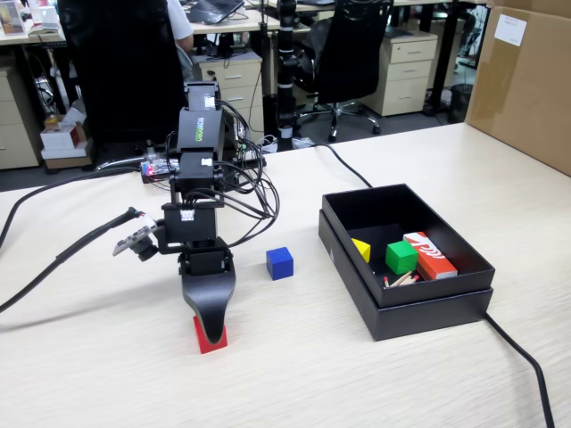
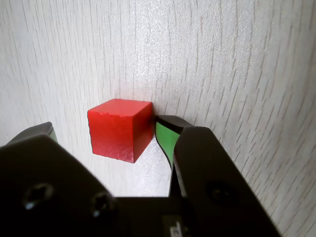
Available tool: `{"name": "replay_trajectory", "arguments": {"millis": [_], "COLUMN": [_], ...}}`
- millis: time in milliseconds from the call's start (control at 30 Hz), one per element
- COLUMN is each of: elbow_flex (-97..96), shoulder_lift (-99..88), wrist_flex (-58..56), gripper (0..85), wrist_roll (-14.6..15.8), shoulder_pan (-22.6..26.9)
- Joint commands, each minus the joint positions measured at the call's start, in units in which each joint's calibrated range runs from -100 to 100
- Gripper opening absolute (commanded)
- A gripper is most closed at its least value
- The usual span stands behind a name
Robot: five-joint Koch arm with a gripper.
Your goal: Put the red cube on top of the blue cube
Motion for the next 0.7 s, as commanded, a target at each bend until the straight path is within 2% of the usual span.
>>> {"name": "replay_trajectory", "arguments": {"millis": [0, 33, 167, 333, 567, 667], "elbow_flex": [4.4, 4.3, 4.3, 4.5, 4.5, 4.4], "shoulder_lift": [-1.1, -1.1, -1.1, -0.9, -0.7, -0.5], "wrist_flex": [1.3, 1.3, 1.3, 1.3, 1.3, 2.0], "gripper": [39.5, 34.2, 30.1, 17.4, 16.0, 3.3], "wrist_roll": [-0.8, -0.9, -1.1, -1.1, -1.1, -0.9], "shoulder_pan": [-0.2, -0.2, -0.1, -0.1, -0.1, -0.2]}}
